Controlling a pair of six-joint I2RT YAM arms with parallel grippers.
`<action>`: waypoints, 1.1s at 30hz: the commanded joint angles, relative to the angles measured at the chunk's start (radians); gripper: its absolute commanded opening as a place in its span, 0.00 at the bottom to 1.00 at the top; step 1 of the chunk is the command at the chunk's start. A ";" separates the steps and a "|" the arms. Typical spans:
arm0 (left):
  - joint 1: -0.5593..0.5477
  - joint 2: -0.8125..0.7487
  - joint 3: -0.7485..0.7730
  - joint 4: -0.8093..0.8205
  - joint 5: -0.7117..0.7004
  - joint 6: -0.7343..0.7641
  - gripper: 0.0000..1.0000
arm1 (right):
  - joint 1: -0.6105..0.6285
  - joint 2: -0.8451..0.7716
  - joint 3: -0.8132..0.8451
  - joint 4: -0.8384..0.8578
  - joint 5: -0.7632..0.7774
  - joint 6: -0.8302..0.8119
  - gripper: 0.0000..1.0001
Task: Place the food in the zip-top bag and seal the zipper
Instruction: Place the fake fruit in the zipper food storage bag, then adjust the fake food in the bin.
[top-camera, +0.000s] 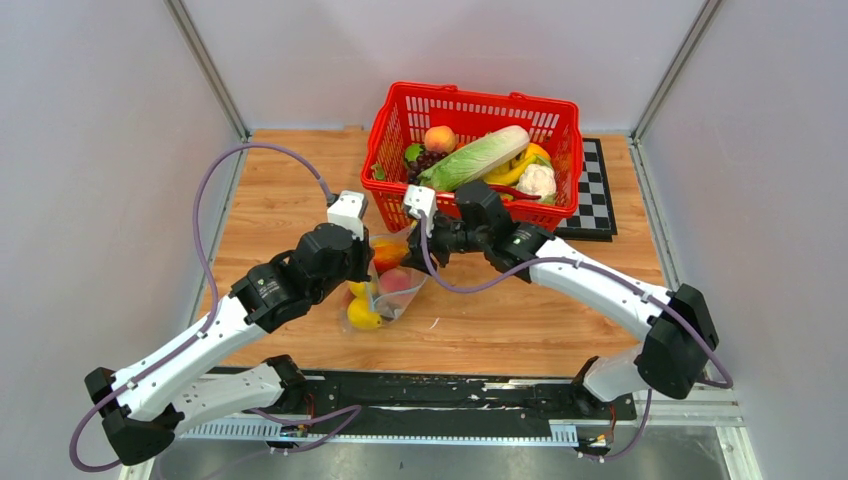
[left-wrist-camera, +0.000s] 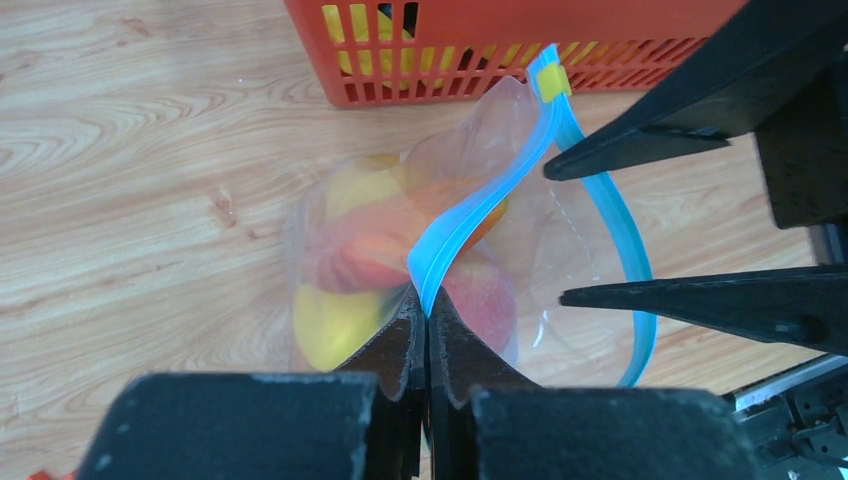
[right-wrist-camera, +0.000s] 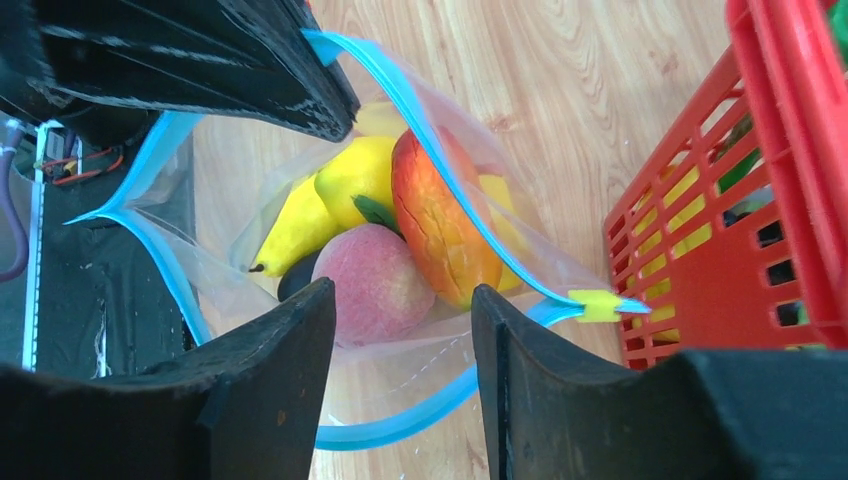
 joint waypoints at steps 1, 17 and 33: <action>0.004 -0.004 0.016 0.033 -0.031 -0.003 0.00 | 0.001 -0.118 -0.021 0.121 -0.022 0.032 0.50; 0.004 0.010 0.019 0.037 -0.036 0.005 0.00 | -0.162 -0.215 -0.001 0.051 0.742 0.192 0.65; 0.004 0.005 0.009 0.029 -0.053 0.008 0.00 | -0.383 0.082 0.227 -0.357 0.526 0.310 0.67</action>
